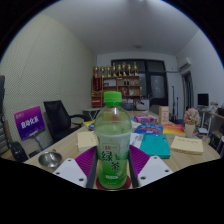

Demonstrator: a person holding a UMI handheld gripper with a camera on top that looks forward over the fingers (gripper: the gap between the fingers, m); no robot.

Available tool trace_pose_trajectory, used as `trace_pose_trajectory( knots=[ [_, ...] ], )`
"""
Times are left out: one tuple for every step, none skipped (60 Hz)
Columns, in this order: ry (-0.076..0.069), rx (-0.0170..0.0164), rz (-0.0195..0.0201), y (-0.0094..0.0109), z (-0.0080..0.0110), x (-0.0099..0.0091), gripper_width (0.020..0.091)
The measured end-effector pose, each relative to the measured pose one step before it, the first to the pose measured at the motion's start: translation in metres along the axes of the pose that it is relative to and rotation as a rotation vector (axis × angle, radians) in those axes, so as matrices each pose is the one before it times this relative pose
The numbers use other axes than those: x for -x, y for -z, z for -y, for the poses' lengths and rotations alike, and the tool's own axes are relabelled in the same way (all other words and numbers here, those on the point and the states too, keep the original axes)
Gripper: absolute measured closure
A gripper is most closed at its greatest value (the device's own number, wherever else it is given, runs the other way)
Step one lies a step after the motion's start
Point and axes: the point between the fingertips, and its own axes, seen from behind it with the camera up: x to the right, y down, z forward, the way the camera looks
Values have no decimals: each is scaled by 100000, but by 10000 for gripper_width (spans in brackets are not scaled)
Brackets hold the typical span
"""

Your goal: Pour water

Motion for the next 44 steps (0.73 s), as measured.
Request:
trace_pose_trajectory(
  knots=[
    [1, 647, 172, 28, -118, -28, 562],
    [43, 1036, 209, 5, -124, -97, 549],
    [-228, 1465, -8, 66, -240, -137, 529],
    [-506, 1463, -16, 107, -233, -97, 481],
    [-366, 1524, 251, 122, -269, -85, 478],
    [-635, 1782, -111, 221, -84, 678, 414],
    [-1135, 1307, 306, 152, -306, -690, 366],
    [-1078, 1062, 335, 258, -146, -33, 318],
    [-865, 852, 605, 269, -134, 103, 293],
    [-807, 602, 514, 326, -85, 88, 251],
    [-677, 376, 161, 379, -46, -24, 249],
    [-444, 227, 6, 454, -22, -93, 248],
    [-183, 33, 38, 495, 60, -118, 248],
    [70, -119, -132, 553, 104, -194, 253],
    [327, -18, -926, 638, 27, 993, 257],
    [445, -355, -175, 629, -41, -1087, 261],
    [330, -394, -571, 676, 69, -235, 265],
    [306, -499, -599, 772, 161, -238, 264],
    [288, -334, -519, 764, 136, -175, 264],
    [340, -87, -413, 812, 120, -163, 269],
    [403, 34, -270, 837, 85, -147, 265],
    [286, 37, -139, 873, 73, -116, 262],
    [25, -43, -29, 932, 95, -80, 264],
    [20, 93, -187, 692, 457, 447, 266],
    [-204, -340, 222, 1027, -65, -160, 263],
    [132, -211, 318, 948, 84, 30, 263],
    [159, -273, 404, 992, 102, 47, 263],
    [126, -308, 351, 946, 93, 20, 263],
    [88, -276, 198, 977, 111, -10, 263],
    [87, -172, 18, 958, 82, -40, 263],
    [98, -18, -151, 958, 51, -47, 262],
    [114, 109, -174, 972, 29, -30, 265],
    [226, 145, -4, 972, -11, -10, 264],
    [389, 214, -56, 573, 67, 163, 264],
    [399, 60, 209, 1037, -37, -9, 266],
    [332, 15, 124, 934, -34, -32, 264],
    [65, -292, 107, 968, -2, -44, 262],
    [-139, -445, -20, 942, 29, -23, 264],
    [-412, -644, -64, 875, 55, 11, 264],
    [-554, -768, 4, 846, 123, -8, 264],
    [-572, -764, 119, 790, 133, 23, 264],
    [-640, -846, 245, 876, 163, 93, 264],
    [-621, -688, 300, 767, 159, 86, 264],
    [-671, -532, 264, 742, 137, 87, 267]
  ],
)
